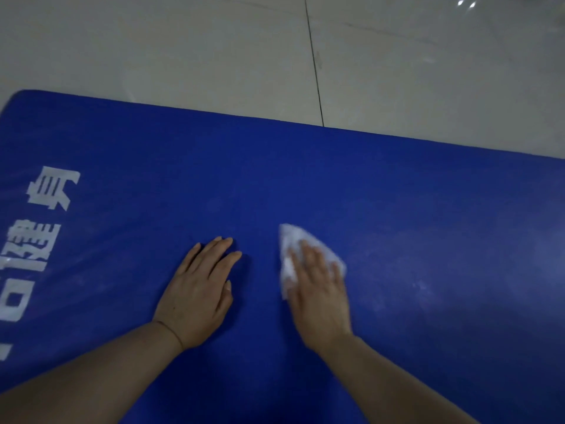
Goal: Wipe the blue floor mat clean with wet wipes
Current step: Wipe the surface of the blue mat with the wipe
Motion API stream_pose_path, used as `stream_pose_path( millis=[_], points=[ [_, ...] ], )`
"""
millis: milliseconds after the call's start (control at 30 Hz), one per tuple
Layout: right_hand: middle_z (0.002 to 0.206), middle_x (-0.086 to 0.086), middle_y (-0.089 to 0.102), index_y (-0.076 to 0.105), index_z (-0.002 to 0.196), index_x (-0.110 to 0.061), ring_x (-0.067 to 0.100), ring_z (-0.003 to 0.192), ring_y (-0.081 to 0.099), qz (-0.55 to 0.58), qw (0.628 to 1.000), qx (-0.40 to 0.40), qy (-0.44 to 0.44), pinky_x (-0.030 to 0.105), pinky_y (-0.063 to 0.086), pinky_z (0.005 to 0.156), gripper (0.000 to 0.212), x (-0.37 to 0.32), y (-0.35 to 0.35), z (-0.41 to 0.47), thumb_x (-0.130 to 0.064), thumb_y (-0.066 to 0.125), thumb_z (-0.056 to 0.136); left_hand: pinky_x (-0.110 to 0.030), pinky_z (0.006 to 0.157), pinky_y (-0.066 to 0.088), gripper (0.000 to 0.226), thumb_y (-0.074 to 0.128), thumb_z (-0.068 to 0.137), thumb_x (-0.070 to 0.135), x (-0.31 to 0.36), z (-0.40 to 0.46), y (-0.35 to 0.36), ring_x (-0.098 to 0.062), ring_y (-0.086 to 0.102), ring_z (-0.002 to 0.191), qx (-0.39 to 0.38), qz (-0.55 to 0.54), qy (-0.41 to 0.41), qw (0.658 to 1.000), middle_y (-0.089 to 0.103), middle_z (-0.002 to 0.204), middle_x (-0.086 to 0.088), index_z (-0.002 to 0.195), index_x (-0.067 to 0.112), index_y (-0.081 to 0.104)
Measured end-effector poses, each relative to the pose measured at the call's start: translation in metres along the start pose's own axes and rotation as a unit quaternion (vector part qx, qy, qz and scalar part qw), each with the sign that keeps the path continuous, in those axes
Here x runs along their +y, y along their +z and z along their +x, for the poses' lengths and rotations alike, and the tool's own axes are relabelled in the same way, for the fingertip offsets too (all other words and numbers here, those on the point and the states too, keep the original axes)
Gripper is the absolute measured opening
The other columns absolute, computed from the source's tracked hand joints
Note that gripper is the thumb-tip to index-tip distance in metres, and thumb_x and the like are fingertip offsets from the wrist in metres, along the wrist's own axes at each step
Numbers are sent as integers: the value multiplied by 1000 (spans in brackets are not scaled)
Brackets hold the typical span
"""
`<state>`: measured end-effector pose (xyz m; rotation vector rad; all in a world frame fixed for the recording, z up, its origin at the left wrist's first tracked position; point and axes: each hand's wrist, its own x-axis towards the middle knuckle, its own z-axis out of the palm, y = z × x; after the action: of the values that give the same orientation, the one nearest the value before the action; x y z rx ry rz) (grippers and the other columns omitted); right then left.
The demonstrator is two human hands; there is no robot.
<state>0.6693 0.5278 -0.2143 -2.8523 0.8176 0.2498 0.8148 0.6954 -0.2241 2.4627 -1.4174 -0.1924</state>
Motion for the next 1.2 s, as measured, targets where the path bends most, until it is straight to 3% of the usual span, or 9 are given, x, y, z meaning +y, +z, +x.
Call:
stream_pose_path(
  millis=[100, 200, 367, 533, 667, 800, 900, 1033, 1200],
  points=[
    [160, -2, -7, -17, 143, -33, 11, 146, -8, 63, 975, -15, 212, 39, -5, 119, 50, 57, -12, -13, -48, -6, 97, -40, 114, 19, 48, 32, 90, 24, 1, 0, 0, -25, 39, 133, 1, -1, 2, 1000, 46, 142, -12, 131, 6, 50],
    [159, -3, -16, -24, 138, -35, 13, 145, -16, 90, 954, -23, 285, 41, -9, 118, 49, 58, -17, -28, -44, 4, 98, -40, 115, 17, 49, 32, 90, 24, 1, 0, 0, -25, 40, 133, -2, 5, 7, 1000, 46, 142, -12, 131, 6, 51],
    [155, 5, 28, 22, 150, -18, 27, 141, 29, 52, 990, 20, 131, 53, 24, 112, 57, -20, 4, -23, -41, 11, 100, -39, 115, 16, 50, 31, 90, 25, 1, 1, 0, -24, 37, 134, -12, 17, 1, 1000, 45, 143, -12, 131, 6, 51],
    [152, 2, 35, 34, 145, -22, 22, 140, 32, 33, 997, -10, -63, 51, 23, 114, 52, -70, 6, -34, -40, 29, 96, -36, 115, 14, 49, 32, 91, 26, -1, 2, 1, -23, 36, 134, -16, 21, 1, 1000, 47, 142, -14, 130, 4, 52],
    [152, 2, 34, 29, 147, -20, 21, 138, 36, 20, 998, -16, 56, 44, 19, 113, 54, -11, 6, -35, -39, 8, 101, -40, 113, 19, 50, 30, 90, 24, 1, 1, 0, -24, 37, 133, -3, 11, 1, 1000, 47, 142, -12, 130, 4, 52],
    [157, -8, -17, -23, 142, -36, 8, 143, -16, 43, 976, -29, 211, 36, -12, 117, 66, 57, -1, -55, -61, -24, 81, -42, 113, 21, 50, 30, 90, 24, 0, 1, 0, -25, 39, 133, 2, 11, 5, 1000, 47, 141, -13, 130, 4, 53],
    [157, -5, -19, -26, 140, -35, 10, 142, -20, 73, 962, -31, 261, 38, -13, 117, 64, 51, -5, -62, -58, -21, 80, -41, 114, 18, 50, 30, 91, 25, 0, 0, 0, -26, 39, 133, -5, 19, 8, 1000, 46, 142, -13, 131, 4, 52],
    [155, 6, 28, 15, 151, -18, 27, 141, 30, 36, 987, 6, 157, 47, 14, 111, 59, -9, 10, -62, -44, 4, 100, -39, 115, 15, 50, 29, 91, 25, 0, 0, 0, -26, 38, 133, -8, 23, 9, 1000, 46, 142, -14, 131, 4, 51],
    [155, 2, 28, 30, 148, -23, 22, 143, 24, 29, 999, -22, -38, 48, 17, 108, 58, -70, 12, -68, -42, 32, 94, -37, 115, 15, 50, 29, 91, 25, 0, 1, 2, -26, 38, 133, -9, 32, 5, 999, 47, 141, -15, 130, 4, 52]
  ],
)
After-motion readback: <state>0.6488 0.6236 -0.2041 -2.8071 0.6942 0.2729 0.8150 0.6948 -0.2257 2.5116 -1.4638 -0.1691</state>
